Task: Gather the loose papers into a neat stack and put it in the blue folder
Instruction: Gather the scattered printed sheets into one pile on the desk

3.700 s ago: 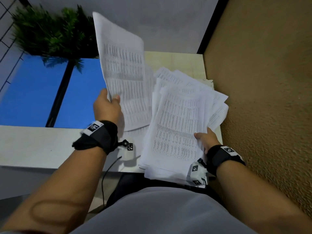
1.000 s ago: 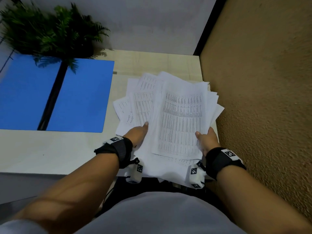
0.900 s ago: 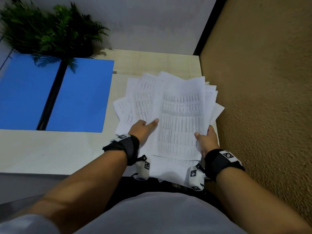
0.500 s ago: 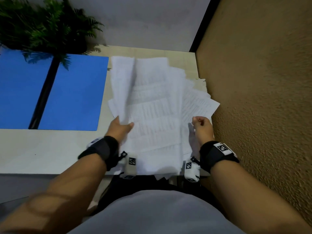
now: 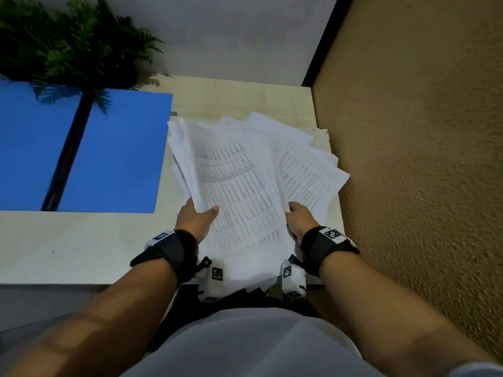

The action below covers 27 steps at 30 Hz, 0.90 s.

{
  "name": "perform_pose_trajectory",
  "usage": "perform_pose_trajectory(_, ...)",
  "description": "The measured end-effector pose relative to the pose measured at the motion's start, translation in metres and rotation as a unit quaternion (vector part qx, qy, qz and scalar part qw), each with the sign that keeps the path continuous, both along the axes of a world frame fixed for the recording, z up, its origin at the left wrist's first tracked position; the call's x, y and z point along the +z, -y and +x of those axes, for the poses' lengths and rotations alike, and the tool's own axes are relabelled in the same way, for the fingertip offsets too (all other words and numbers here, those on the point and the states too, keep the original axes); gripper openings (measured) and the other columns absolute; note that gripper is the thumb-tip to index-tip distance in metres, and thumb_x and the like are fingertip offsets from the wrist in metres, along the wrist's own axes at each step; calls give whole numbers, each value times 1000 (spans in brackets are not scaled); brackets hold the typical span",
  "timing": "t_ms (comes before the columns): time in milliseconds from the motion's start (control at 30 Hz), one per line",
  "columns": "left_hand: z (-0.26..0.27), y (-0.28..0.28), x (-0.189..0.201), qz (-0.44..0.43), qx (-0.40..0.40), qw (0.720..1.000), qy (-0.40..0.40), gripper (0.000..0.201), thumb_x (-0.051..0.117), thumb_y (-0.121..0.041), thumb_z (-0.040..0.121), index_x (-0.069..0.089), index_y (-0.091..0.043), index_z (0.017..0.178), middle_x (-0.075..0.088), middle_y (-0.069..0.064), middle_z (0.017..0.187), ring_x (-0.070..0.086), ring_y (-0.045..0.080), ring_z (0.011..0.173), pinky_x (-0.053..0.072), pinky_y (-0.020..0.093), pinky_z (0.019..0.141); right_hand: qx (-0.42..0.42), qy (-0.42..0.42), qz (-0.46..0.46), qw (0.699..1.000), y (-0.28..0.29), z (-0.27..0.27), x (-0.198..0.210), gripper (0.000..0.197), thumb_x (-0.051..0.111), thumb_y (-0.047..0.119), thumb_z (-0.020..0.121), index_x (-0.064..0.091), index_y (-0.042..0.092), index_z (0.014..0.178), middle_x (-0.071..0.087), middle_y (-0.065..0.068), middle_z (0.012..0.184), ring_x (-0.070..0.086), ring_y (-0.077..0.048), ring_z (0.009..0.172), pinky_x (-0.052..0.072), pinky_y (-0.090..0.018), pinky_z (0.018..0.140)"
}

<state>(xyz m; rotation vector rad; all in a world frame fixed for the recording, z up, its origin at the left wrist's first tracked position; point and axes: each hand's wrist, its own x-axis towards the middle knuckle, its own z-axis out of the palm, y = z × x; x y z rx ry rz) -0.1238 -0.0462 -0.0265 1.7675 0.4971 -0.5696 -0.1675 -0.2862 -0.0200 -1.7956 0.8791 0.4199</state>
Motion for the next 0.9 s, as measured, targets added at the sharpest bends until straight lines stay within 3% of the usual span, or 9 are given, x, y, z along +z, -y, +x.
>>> perform_pose_trajectory(100, 2, 3, 9, 221, -81, 971, 39, 72, 70, -47, 85, 47, -12, 143, 31, 4, 156, 31, 29, 142, 35, 44, 114, -6, 28, 42, 999, 0, -1, 2, 32, 55, 27, 97, 55, 21, 129, 67, -4, 117, 65, -19, 96, 57, -33, 81)
perform_pose_trajectory(167, 3, 2, 16, 284, -109, 951, 54, 77, 71, -50, 83, 45, -14, 145, 23, 4, 161, 24, 29, 146, 30, 48, 116, 5, 25, 47, 999, -1, 2, 3, 42, 44, 35, 102, 49, 19, 140, 59, -5, 135, 57, -24, 121, 46, -42, 106)
perform_pose_trajectory(267, 12, -3, 13, 249, -112, 961, 49, 80, 73, -56, 77, 50, -14, 141, 36, 7, 154, 38, 31, 138, 39, 46, 111, -21, 30, 63, 997, -4, 7, 10, 44, 34, 37, 105, 46, 16, 143, 62, -3, 122, 59, -18, 106, 51, -33, 91)
perform_pose_trajectory(367, 19, -6, 7, 155, -49, 986, 23, 100, 73, -71, 61, 46, -12, 138, 48, 6, 143, 51, 29, 128, 48, 48, 103, -16, 29, 69, 997, -10, 10, 19, 67, 42, 52, 99, 29, 13, 152, 44, -3, 150, 46, -22, 134, 38, -38, 111)
perform_pose_trajectory(467, 19, -1, 9, 171, -75, 979, 81, 76, 63, -63, 81, 52, -3, 126, 47, 9, 131, 54, 28, 118, 48, 41, 100, -29, 55, 149, 987, -14, 10, 21, 69, 65, 38, 92, 37, 6, 146, 52, -7, 143, 66, -6, 111, 49, -22, 94)
perform_pose_trajectory(567, 17, 2, 13, 162, -70, 977, 123, 52, 46, -45, 100, 53, 4, 119, 47, 8, 116, 53, 27, 107, 38, 26, 88, -28, 48, 59, 997, -14, 13, 13, 35, 73, 13, 88, 60, 4, 119, 68, -12, 118, 67, -25, 104, 51, -30, 82)
perform_pose_trajectory(667, 17, -6, 7, 114, 13, 984, 139, 31, 41, -22, 105, 60, -7, 125, 60, 6, 117, 56, 30, 120, 37, 24, 93, -84, 55, 64, 993, -7, 9, -3, 12, 67, 7, 90, 64, 11, 100, 68, -14, 113, 64, -33, 108, 52, -37, 90)
perform_pose_trajectory(800, 21, -25, 4, 106, 54, 985, 125, 35, 56, -9, 97, 57, -20, 130, 64, 17, 108, 63, 26, 85, 48, 16, 75, -136, 59, 130, 980, 0, -2, -15, 24, 63, 9, 94, 60, 14, 117, 66, -8, 121, 61, -27, 111, 48, -44, 102)
perform_pose_trajectory(900, 20, -32, 6, 134, 45, 986, 86, 5, 62, -10, 90, 61, -12, 95, 69, 20, 96, 66, 31, 67, 56, 27, 60, -170, 56, 128, 976, 8, -3, -20, 33, 61, 15, 96, 56, 8, 127, 66, -5, 104, 60, -21, 84, 55, -39, 77)
